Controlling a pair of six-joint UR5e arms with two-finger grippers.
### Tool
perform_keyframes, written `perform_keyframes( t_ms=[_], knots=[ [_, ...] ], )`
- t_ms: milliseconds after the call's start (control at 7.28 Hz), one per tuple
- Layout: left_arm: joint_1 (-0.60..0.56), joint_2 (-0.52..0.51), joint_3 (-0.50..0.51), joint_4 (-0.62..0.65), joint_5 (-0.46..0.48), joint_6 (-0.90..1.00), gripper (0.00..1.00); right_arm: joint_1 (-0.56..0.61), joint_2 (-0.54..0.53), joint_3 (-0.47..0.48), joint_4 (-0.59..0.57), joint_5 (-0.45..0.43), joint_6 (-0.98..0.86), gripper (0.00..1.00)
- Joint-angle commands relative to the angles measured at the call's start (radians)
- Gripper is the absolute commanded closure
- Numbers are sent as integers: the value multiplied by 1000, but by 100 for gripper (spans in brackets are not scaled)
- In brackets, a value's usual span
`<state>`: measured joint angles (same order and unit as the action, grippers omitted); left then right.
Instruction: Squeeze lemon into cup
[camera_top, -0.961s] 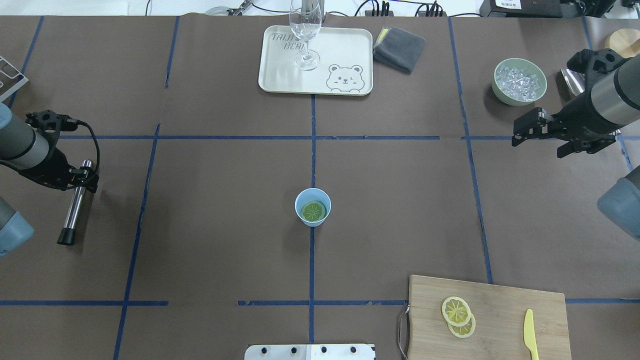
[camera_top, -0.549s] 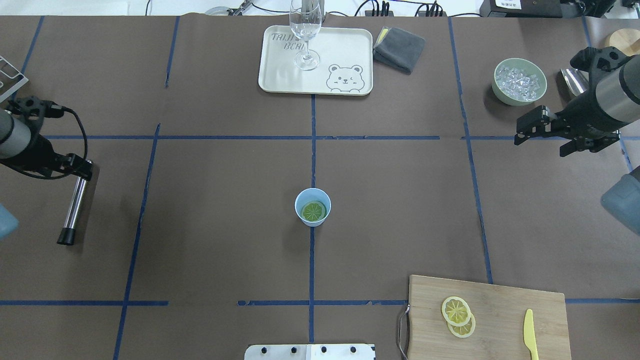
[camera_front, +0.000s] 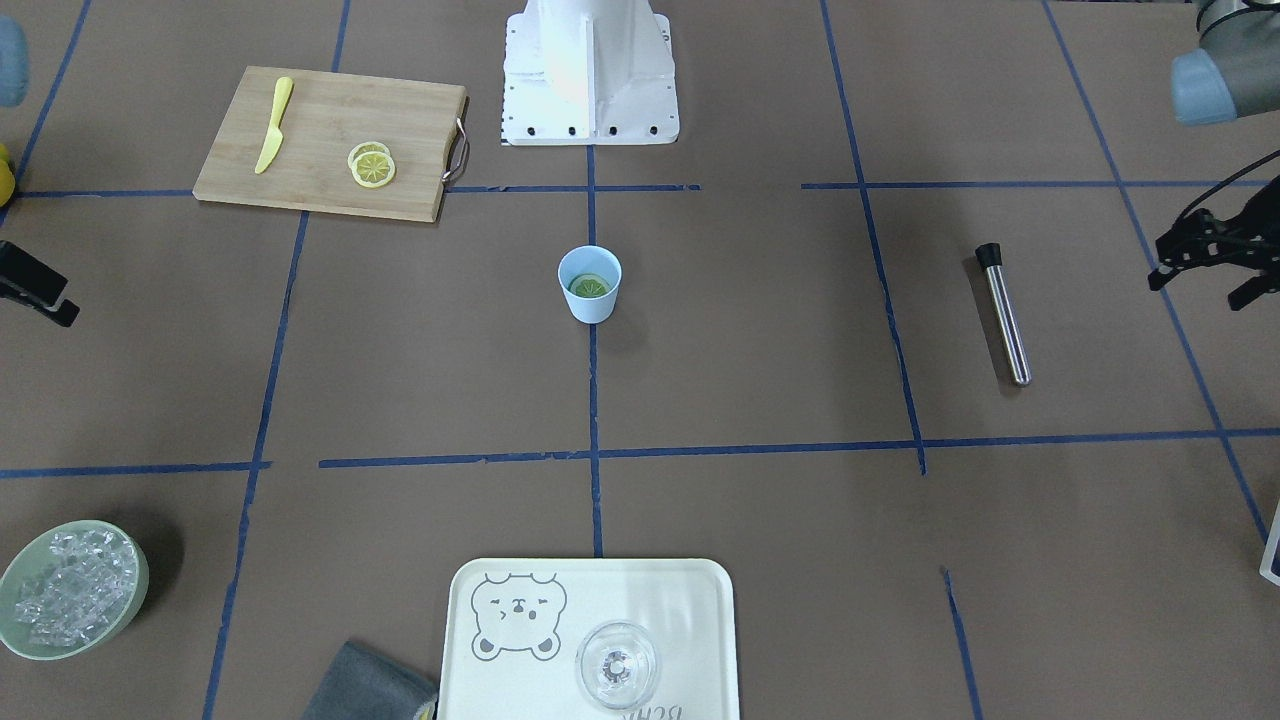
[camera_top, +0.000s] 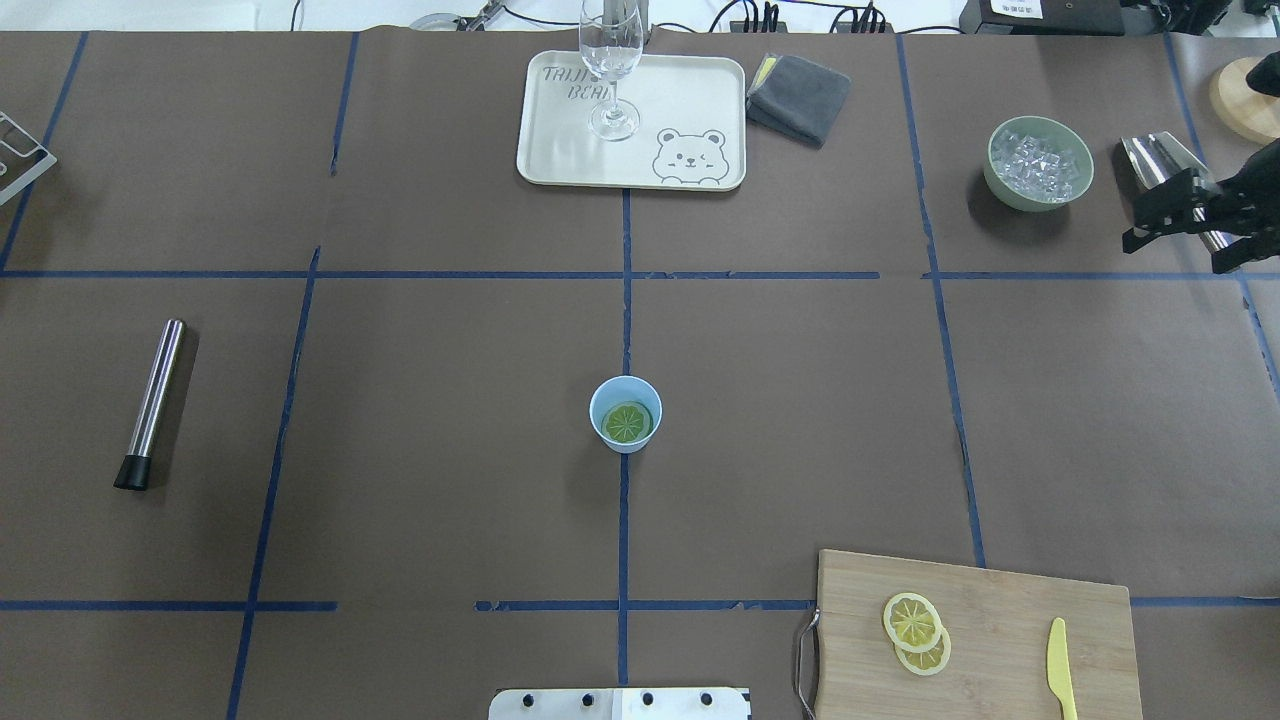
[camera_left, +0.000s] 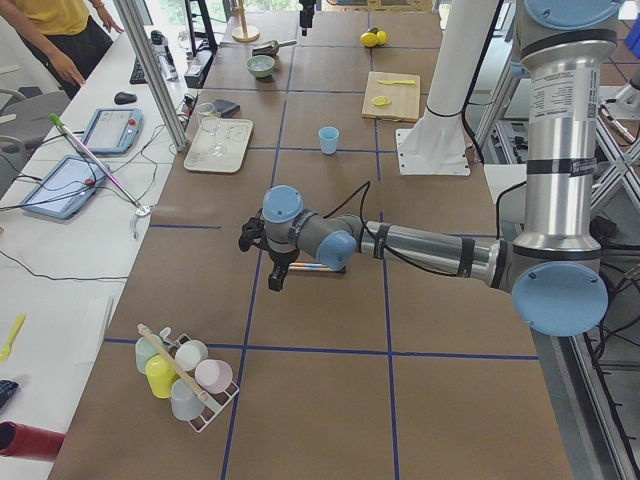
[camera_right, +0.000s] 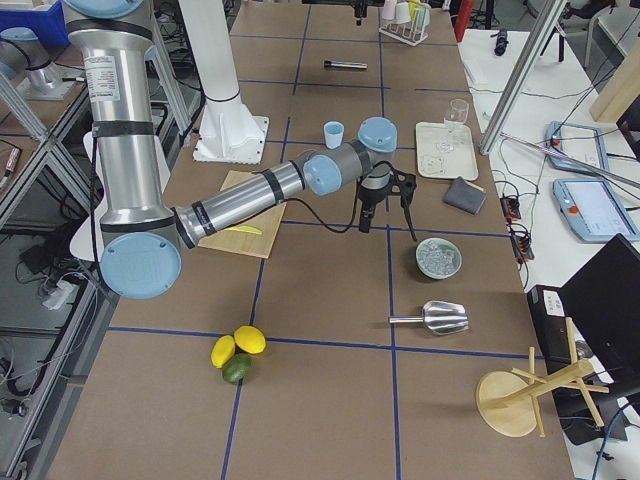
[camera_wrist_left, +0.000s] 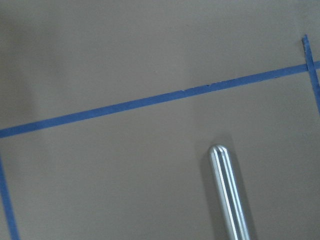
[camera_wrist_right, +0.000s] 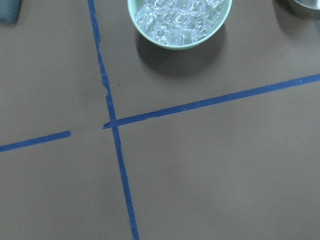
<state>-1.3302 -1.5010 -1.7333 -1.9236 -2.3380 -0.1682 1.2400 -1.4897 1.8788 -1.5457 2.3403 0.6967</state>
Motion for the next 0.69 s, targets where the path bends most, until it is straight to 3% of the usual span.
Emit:
perform_keyframes(
  t_ms=[0, 412, 549],
  knots=[
    [-147, 13, 21, 103, 5, 235, 0, 132, -21, -155, 1, 17, -312, 0],
    [-204, -51, -1, 468, 5, 309, 0, 237, -49, -289, -1, 19, -680, 0],
    [-207, -50, -27, 515, 6, 343, 0, 239, -53, -293, -11, 19, -715, 0]
  ],
)
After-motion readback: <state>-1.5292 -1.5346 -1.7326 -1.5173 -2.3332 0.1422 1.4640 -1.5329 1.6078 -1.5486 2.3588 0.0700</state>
